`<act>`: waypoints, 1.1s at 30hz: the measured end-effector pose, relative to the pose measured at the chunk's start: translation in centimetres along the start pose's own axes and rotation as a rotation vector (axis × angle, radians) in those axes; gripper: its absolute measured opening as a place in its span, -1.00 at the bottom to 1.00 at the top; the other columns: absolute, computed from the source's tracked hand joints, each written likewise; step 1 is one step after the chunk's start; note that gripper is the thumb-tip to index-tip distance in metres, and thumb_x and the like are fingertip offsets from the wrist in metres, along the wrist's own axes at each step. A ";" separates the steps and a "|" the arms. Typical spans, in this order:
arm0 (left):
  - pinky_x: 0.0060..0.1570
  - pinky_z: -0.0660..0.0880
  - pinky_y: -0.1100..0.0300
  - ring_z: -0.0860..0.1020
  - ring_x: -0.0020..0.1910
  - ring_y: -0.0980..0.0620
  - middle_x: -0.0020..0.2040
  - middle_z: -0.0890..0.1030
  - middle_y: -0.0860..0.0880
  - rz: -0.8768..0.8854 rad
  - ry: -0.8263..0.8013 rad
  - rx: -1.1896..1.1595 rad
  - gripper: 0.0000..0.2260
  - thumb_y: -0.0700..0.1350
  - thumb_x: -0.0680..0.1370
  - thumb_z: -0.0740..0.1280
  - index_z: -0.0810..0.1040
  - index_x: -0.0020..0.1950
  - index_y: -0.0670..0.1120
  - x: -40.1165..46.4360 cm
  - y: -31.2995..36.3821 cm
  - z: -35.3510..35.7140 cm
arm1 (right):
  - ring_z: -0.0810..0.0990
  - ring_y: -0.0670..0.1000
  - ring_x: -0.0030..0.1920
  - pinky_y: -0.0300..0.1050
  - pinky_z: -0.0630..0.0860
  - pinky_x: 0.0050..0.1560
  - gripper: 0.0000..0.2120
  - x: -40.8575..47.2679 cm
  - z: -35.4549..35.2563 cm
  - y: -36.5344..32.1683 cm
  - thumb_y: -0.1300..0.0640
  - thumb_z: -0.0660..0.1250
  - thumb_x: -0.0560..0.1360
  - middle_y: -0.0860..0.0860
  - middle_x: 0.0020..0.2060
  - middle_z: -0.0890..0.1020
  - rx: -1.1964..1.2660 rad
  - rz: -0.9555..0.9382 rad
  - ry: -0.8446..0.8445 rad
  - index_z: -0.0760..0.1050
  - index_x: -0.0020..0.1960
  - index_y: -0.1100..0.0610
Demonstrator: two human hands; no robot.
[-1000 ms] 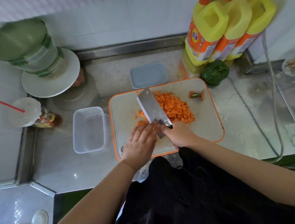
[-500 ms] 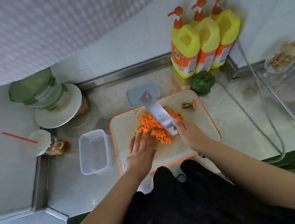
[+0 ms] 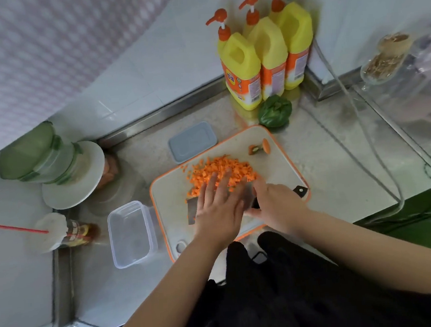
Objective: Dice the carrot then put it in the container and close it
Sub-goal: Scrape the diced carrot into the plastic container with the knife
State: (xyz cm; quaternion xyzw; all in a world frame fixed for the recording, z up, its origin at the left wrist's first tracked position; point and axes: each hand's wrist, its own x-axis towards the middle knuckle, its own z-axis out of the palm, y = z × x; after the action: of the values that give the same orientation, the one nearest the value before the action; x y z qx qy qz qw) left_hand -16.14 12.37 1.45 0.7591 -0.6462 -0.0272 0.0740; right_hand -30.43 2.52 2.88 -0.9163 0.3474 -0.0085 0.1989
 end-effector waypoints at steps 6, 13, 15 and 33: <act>0.52 -0.10 -0.21 -0.11 0.59 -0.13 0.60 -0.13 0.11 -0.138 -0.255 0.081 -0.40 0.22 0.61 -0.33 0.09 0.59 0.11 0.4 -0.5 1.3 | 0.59 0.11 0.02 -0.08 0.38 -0.03 -0.49 -0.8 -0.2 1.1 -0.18 0.27 0.52 0.08 0.01 0.60 0.060 -0.005 0.036 0.30 0.21 0.22; 0.51 -0.23 -0.05 -0.19 0.58 -0.02 0.61 -0.14 0.14 -0.376 -0.278 0.027 -0.35 0.22 0.56 -0.33 0.02 0.61 0.04 -0.3 -1.8 1.0 | 0.61 0.13 -0.18 -0.14 0.34 -0.22 -0.58 -2.5 -0.4 5.3 -0.11 0.43 0.43 0.03 -0.22 0.60 0.140 0.075 0.148 0.37 0.02 0.17; 0.51 -0.25 -0.01 -0.19 0.58 0.02 0.61 -0.12 0.14 -0.472 -0.263 -0.030 -0.43 0.18 0.63 -0.25 0.07 0.61 0.02 0.0 -2.4 1.0 | 0.62 0.12 -0.19 -0.11 0.39 -0.24 -0.62 -3.0 -0.3 6.5 -0.09 0.41 0.46 0.02 -0.19 0.62 0.159 0.103 0.174 0.40 0.05 0.15; 0.41 0.23 -0.06 0.29 0.45 -0.18 0.47 0.27 -0.17 -0.870 -0.373 -0.216 0.01 0.34 0.41 0.38 -0.09 0.60 -0.10 -5.9 -5.1 3.6 | 0.37 -0.08 -0.49 -0.17 0.33 -0.34 -0.69 -0.8 0.2 4.7 -0.04 0.21 0.60 -0.06 -0.48 0.46 0.907 0.531 0.056 0.35 -0.26 0.09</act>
State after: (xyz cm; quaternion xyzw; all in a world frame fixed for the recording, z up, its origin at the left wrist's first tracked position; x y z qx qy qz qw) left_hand -12.65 18.68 -3.21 0.9290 -0.2646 -0.2580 0.0169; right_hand -33.96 -0.10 1.02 -0.6180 0.5343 -0.1316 0.5615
